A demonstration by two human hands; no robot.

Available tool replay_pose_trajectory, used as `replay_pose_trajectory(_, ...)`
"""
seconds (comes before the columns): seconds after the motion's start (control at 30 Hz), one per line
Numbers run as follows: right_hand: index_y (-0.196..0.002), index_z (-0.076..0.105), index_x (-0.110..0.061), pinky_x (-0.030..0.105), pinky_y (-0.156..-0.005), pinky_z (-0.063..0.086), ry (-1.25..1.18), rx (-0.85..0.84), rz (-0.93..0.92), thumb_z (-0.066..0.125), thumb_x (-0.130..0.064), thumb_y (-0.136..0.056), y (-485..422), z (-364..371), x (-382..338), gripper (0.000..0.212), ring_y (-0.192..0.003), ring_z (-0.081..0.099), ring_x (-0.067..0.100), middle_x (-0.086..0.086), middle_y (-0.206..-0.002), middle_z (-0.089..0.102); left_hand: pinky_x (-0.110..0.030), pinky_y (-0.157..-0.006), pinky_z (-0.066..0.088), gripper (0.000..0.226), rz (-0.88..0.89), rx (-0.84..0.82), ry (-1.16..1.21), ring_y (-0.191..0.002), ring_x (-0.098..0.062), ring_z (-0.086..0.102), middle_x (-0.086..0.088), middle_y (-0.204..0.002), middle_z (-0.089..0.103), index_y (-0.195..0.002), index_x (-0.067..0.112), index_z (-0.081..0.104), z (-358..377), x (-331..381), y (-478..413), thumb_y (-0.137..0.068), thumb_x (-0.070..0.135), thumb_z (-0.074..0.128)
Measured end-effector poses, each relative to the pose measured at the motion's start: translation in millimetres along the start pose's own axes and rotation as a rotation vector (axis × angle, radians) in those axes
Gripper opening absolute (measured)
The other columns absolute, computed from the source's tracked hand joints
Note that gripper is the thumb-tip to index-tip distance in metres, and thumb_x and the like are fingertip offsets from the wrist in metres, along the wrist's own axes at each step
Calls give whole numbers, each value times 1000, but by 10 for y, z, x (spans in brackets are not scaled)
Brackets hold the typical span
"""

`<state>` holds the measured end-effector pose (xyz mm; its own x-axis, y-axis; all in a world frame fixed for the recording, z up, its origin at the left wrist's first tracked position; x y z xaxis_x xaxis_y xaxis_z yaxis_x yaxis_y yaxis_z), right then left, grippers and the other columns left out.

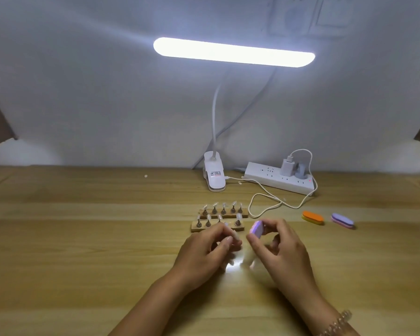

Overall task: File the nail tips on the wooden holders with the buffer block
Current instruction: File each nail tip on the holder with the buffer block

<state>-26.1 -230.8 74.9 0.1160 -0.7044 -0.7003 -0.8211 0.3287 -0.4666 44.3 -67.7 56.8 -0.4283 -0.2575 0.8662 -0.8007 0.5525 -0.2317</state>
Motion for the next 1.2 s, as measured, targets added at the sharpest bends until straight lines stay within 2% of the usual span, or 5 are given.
replay_pose_trajectory(0.13,-96,59,-34,16,-62,43,54,-161,-131,71,-52,-78,78,117,-133,29,-79,56,4,-19,-91,59,-43,-68,55,13,22,-14,-63,-63,-12,63,17,-78,66,-93,32,66,-4,13,-7,-93,32,53)
replay_pose_trajectory(0.63,-84,58,-26,18,-56,40,-90,-140,-36,80,-44,-73,19,91,-121,31,-57,47,9,-8,-81,60,-33,-73,54,18,25,-13,-148,-76,1,64,22,-89,71,-98,37,70,6,7,-18,-90,41,54)
replay_pose_trajectory(0.83,-90,60,-29,22,-55,42,-58,-143,-140,78,-49,-71,104,89,-226,33,-56,48,12,-13,-85,61,-41,-73,54,16,4,4,-48,-81,-9,68,13,-88,71,-95,29,68,-8,8,-9,-93,34,52)
replay_pose_trajectory(0.97,-102,55,-31,30,-56,43,-140,83,72,81,-24,-76,0,-82,-15,37,-50,46,14,-10,-91,62,-17,-60,47,15,-28,-11,41,-87,-6,72,12,-94,75,-95,26,64,8,-1,1,-101,21,51)
replay_pose_trajectory(1.2,-90,58,-29,24,-56,41,-117,-136,14,78,-42,-76,29,96,-73,27,-53,48,13,-13,-89,63,-30,-76,51,20,19,-21,-172,-89,-1,63,23,-98,67,-100,37,66,10,37,-2,-91,40,48)
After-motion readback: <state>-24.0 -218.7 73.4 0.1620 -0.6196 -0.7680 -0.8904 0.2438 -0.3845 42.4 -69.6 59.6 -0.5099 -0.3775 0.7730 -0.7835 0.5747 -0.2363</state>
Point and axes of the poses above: each hand's wrist, its own y-axis away from the middle knuckle, its own z-axis out of the palm, x = y × z, the point moved 5 cm from there along -y, towards the middle knuckle
